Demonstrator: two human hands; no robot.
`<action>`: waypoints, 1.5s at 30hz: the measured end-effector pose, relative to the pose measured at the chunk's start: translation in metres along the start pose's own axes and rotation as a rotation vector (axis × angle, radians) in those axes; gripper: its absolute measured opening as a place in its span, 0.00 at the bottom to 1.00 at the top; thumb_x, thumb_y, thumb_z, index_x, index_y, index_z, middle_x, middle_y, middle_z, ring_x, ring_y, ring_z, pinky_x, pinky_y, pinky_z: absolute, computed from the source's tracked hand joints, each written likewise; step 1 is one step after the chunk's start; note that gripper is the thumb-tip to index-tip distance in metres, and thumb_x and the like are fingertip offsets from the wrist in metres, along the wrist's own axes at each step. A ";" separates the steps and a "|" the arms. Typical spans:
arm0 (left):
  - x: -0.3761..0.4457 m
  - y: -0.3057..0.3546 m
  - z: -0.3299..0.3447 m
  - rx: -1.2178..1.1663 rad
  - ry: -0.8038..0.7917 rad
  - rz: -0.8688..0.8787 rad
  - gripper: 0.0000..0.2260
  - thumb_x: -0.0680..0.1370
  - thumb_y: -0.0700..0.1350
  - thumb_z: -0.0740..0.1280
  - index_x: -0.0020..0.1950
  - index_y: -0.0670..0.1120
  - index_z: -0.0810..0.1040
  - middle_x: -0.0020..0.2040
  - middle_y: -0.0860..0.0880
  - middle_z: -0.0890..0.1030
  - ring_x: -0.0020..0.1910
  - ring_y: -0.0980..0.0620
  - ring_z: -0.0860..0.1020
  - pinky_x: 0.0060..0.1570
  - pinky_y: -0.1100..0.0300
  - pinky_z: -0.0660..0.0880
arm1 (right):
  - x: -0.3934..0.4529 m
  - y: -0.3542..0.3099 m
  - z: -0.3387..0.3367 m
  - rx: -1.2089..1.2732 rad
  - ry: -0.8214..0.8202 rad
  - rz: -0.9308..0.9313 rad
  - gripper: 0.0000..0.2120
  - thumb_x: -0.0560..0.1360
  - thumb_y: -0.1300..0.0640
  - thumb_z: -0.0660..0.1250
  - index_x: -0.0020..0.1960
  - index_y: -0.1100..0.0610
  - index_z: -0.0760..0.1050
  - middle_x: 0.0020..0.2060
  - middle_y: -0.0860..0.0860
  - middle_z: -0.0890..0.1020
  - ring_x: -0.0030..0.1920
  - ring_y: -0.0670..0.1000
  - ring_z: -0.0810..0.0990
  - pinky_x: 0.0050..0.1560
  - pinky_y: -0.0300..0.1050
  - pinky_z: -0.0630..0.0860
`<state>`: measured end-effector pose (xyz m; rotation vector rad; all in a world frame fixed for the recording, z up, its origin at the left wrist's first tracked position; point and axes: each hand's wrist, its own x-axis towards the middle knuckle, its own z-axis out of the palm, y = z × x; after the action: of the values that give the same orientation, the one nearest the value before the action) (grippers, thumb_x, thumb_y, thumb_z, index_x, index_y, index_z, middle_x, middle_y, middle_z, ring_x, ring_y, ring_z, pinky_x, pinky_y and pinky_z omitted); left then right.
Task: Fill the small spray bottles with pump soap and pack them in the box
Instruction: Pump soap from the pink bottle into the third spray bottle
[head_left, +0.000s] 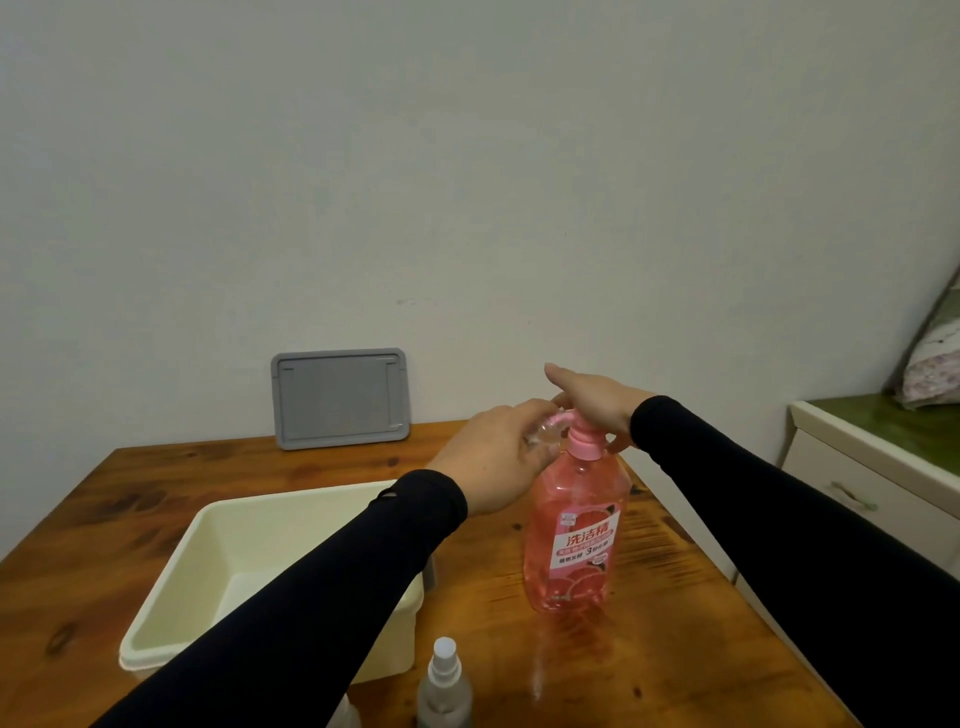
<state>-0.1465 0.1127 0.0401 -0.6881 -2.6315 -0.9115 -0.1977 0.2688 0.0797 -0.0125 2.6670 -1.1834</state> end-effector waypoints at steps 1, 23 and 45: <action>0.000 0.001 -0.002 -0.010 0.002 0.003 0.20 0.79 0.54 0.62 0.71 0.57 0.65 0.62 0.50 0.77 0.53 0.56 0.74 0.43 0.66 0.66 | -0.001 -0.002 -0.002 0.021 -0.008 -0.009 0.34 0.76 0.32 0.46 0.66 0.55 0.70 0.62 0.56 0.76 0.57 0.58 0.74 0.54 0.55 0.70; 0.002 0.004 -0.008 -0.018 0.007 0.016 0.21 0.79 0.55 0.62 0.71 0.56 0.65 0.62 0.50 0.77 0.49 0.59 0.72 0.42 0.68 0.65 | -0.003 -0.009 -0.008 0.026 0.028 -0.067 0.34 0.76 0.33 0.44 0.65 0.55 0.72 0.63 0.58 0.75 0.55 0.56 0.73 0.59 0.55 0.67; -0.003 -0.003 0.005 -0.013 0.019 0.006 0.21 0.79 0.55 0.62 0.72 0.57 0.64 0.60 0.52 0.77 0.51 0.58 0.74 0.43 0.69 0.67 | -0.001 0.002 0.003 0.033 0.052 -0.064 0.33 0.77 0.34 0.44 0.64 0.56 0.72 0.65 0.57 0.73 0.52 0.54 0.71 0.51 0.51 0.64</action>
<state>-0.1460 0.1123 0.0333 -0.6868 -2.6079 -0.9292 -0.1959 0.2683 0.0766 -0.0631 2.7102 -1.2637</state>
